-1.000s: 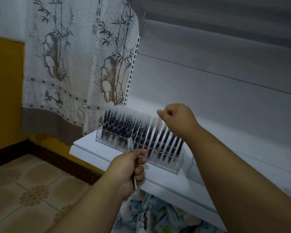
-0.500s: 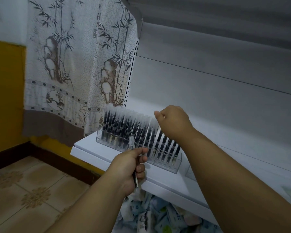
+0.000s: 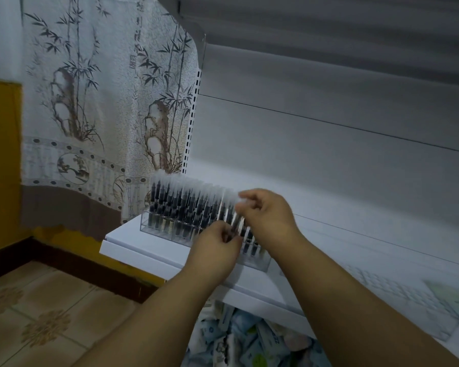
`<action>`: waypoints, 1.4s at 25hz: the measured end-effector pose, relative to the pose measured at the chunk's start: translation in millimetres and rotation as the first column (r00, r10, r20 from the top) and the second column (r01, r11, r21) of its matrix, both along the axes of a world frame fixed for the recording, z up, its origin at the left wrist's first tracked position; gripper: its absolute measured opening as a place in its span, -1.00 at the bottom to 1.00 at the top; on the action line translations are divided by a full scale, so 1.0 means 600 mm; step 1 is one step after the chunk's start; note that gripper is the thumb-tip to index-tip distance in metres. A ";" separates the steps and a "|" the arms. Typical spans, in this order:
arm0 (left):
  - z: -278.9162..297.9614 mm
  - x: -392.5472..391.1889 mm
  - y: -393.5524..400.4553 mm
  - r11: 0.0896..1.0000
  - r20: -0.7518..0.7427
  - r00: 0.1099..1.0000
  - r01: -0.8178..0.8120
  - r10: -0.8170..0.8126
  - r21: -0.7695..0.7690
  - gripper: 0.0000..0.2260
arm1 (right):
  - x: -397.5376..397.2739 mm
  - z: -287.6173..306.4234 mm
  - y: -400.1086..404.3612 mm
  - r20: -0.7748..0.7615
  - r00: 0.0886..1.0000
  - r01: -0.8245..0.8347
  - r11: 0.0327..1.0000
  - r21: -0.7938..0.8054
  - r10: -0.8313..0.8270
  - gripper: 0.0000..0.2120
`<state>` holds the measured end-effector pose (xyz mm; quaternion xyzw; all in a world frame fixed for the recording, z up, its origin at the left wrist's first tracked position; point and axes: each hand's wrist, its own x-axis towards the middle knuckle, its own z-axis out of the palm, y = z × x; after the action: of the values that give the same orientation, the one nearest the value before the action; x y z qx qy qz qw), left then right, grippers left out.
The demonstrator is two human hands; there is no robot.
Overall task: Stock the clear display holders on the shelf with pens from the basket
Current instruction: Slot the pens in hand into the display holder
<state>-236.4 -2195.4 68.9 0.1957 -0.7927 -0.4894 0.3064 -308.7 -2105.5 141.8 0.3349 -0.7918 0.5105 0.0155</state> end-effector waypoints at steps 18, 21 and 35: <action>-0.079 0.000 -0.055 0.553 -0.010 0.986 -0.101 0.165 -0.827 -0.55 | -0.046 0.020 -0.025 -0.557 0.818 0.158 0.987 -0.020 -0.142 -0.91; -0.075 -0.003 -0.052 0.554 0.018 0.985 -0.083 0.174 -0.829 -0.58 | -0.047 0.027 -0.027 -0.570 0.810 0.171 0.985 0.004 -0.138 -0.90; -0.067 -0.004 -0.050 0.563 0.020 0.986 -0.078 0.166 -0.823 -0.65 | -0.047 0.044 -0.047 -0.492 0.868 0.237 0.929 0.283 -0.071 -0.90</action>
<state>-238.8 -2225.3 28.6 0.1095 -0.9270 -0.0351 0.3571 -337.2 -2133.5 168.5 0.3817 -0.8633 0.2684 0.1924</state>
